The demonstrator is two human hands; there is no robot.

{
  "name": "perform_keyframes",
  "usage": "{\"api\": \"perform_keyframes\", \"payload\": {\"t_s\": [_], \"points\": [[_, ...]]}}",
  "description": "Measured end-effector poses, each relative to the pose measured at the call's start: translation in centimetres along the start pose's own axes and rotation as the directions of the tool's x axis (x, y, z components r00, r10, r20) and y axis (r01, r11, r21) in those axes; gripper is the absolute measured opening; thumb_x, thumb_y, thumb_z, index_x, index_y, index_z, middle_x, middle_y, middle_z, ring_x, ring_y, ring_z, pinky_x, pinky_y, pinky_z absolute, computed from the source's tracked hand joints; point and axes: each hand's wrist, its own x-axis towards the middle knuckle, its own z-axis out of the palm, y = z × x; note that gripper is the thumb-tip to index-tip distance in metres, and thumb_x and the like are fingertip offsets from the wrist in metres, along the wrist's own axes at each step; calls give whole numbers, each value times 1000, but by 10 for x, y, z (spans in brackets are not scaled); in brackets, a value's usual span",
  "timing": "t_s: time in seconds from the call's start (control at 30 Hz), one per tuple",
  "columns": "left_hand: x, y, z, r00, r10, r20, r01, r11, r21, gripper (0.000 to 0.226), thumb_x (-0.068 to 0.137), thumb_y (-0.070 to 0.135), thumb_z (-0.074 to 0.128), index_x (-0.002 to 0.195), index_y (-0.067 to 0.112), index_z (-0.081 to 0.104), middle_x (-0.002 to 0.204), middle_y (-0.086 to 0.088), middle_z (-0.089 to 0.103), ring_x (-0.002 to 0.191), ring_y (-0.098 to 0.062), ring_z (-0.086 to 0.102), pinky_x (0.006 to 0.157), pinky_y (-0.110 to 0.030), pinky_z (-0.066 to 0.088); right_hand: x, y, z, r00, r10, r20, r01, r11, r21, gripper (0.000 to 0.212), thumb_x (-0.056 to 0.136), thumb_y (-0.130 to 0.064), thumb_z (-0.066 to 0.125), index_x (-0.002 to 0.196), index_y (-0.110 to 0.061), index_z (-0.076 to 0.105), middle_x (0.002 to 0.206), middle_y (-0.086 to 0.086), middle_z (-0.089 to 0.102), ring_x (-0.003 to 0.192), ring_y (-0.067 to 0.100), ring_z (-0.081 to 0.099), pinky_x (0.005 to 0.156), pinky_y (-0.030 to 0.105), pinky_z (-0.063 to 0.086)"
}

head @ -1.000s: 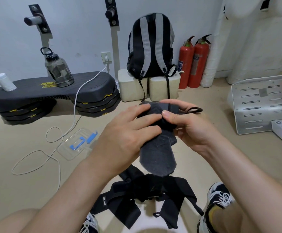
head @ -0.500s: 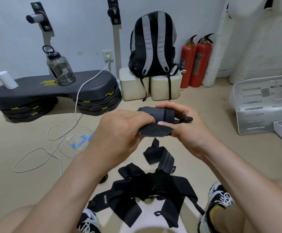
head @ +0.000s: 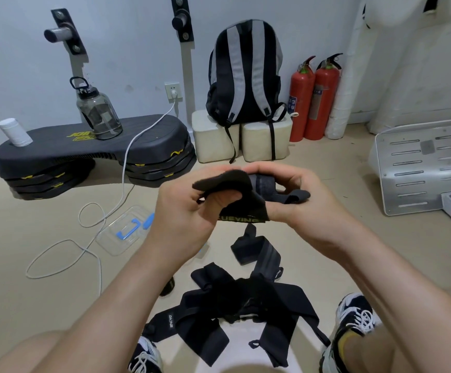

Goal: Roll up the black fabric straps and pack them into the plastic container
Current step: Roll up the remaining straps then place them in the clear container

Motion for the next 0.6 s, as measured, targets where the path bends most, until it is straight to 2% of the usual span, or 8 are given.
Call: {"api": "perform_keyframes", "payload": {"t_s": [0.1,0.17,0.27,0.33,0.4,0.47,0.53,0.6], "points": [[-1,1,2,986,165,-23,-161,980,120,14,86,5,64,94,9,74,102,13,70,101,-4,67,88,-20,50,1,-2,-1,985,164,-53,-144,950,276,47,70,0,61,115,-9,69,121,23,65,101,34,66,89,44,55],[-4,1,5,958,288,3,-281,930,236,13,84,-8,62,90,-2,72,106,0,69,103,-19,67,92,-30,52,2,-3,4,960,262,-96,-188,864,468,32,74,-12,71,105,-6,71,105,22,67,93,28,65,80,39,55],[-6,2,9,901,425,91,-427,829,361,12,81,-11,69,92,-7,71,105,-14,70,101,-33,66,94,-40,53,1,-4,13,938,344,-35,-286,829,480,26,80,-30,68,93,-8,73,89,12,68,85,23,65,80,37,54],[-7,3,8,873,474,116,-477,779,406,8,81,-9,72,89,-8,71,97,-16,71,95,-34,67,90,-40,54,-2,-4,14,891,449,64,-422,770,479,31,78,-34,66,96,-9,73,92,13,69,90,25,65,88,46,55],[-7,3,5,872,477,113,-477,773,419,5,83,-9,70,87,-8,71,94,-14,70,93,-32,68,88,-39,55,-3,-4,14,883,461,86,-444,762,471,33,81,-32,65,103,-9,73,91,13,67,90,28,63,81,49,59],[-7,3,3,901,419,110,-427,817,388,13,83,-12,65,90,-5,72,95,-9,72,101,-27,67,92,-36,54,-1,-2,14,910,415,23,-380,807,452,32,88,-22,63,116,-7,69,90,13,65,77,26,64,51,34,57],[-6,5,0,931,345,122,-366,876,313,18,83,-12,65,95,-1,73,98,-3,72,107,-19,66,101,-31,50,2,2,14,926,375,-48,-321,847,424,29,91,-12,64,120,-11,68,101,15,62,73,26,64,49,28,50],[-6,7,-2,948,293,126,-317,910,268,23,82,-11,66,98,3,74,100,5,70,111,-13,65,104,-27,47,3,4,10,936,341,-92,-287,886,365,36,82,-3,72,115,-18,71,110,14,64,75,25,67,55,32,53]]}}
